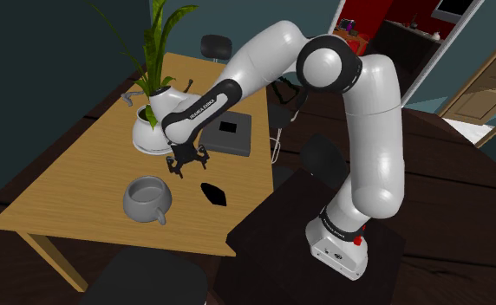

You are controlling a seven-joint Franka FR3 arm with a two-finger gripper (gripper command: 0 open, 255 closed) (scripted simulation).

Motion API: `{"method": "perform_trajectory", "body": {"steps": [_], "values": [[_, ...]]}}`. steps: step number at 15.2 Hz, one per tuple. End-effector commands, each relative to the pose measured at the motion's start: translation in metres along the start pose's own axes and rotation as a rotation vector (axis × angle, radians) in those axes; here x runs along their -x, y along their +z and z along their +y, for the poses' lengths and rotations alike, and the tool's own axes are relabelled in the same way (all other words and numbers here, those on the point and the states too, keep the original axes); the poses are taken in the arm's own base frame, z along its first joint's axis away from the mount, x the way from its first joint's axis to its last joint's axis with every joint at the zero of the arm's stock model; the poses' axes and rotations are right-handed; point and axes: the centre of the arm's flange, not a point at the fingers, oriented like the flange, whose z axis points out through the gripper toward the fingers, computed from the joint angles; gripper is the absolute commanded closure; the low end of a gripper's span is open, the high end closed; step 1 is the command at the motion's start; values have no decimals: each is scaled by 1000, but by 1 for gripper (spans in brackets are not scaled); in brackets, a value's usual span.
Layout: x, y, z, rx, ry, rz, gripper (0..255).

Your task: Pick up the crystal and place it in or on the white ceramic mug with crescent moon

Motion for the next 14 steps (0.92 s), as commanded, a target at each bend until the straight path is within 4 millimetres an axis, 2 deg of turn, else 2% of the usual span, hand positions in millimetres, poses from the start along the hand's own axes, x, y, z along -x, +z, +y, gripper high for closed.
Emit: {"method": "perform_trajectory", "body": {"steps": [1, 6, 7, 14], "values": [[0, 2, -1, 0, 0, 0, 0], [0, 2, -1, 0, 0, 0, 0], [0, 2, -1, 0, 0, 0, 255], [0, 2, -1, 0, 0, 0, 255]]}}
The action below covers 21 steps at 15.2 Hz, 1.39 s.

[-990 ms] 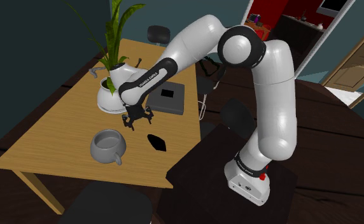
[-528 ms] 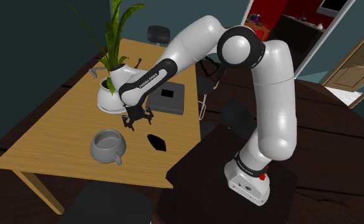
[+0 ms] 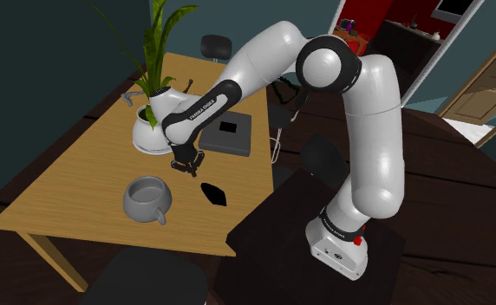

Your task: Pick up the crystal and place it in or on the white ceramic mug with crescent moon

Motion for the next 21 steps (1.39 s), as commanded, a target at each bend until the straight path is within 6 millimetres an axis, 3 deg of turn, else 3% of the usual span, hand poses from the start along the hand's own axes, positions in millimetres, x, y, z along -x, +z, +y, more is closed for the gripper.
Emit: {"method": "perform_trajectory", "body": {"steps": [1, 2, 3, 10, 17, 21], "values": [[0, 0, 0, 0, 0, 0, 255], [0, 0, 0, 0, 0, 0, 255], [0, 0, 0, 0, 0, 0, 0], [70, 51, 45, 1, -296, 64, 0], [68, 88, 44, 1, -296, 64, 0], [67, 91, 44, 1, -296, 64, 0]]}}
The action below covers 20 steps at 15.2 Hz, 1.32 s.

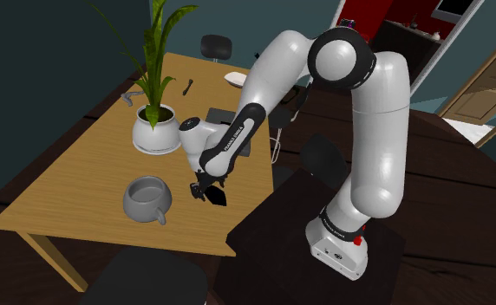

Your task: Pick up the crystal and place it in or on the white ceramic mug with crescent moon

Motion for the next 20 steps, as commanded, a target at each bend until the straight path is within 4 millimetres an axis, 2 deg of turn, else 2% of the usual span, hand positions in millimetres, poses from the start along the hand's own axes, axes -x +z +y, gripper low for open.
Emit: {"method": "perform_trajectory", "body": {"steps": [1, 4, 5, 14, 20], "values": [[0, 1, 0, 0, 0, 0, 0], [0, 1, 0, 0, 0, 0, 0], [0, 1, 0, 0, 0, 0, 255], [0, 1, 0, 0, 0, 0, 255], [6, -30, 7, 0, 0, 0, 255]]}}
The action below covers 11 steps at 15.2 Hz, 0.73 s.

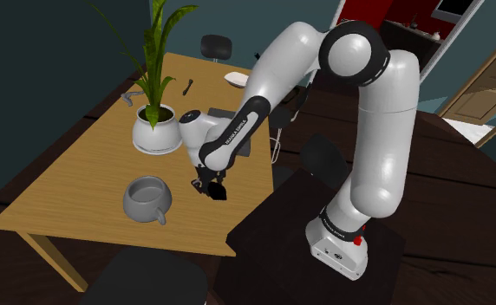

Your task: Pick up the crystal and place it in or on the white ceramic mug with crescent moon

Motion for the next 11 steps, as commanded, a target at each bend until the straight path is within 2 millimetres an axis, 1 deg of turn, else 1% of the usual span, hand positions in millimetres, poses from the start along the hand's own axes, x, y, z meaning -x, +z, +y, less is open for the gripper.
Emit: {"method": "perform_trajectory", "body": {"steps": [1, 11], "values": [[2, -9, 2, 0, 0, 0, 255], [12, -60, 14, 0, 0, 0, 255]]}}
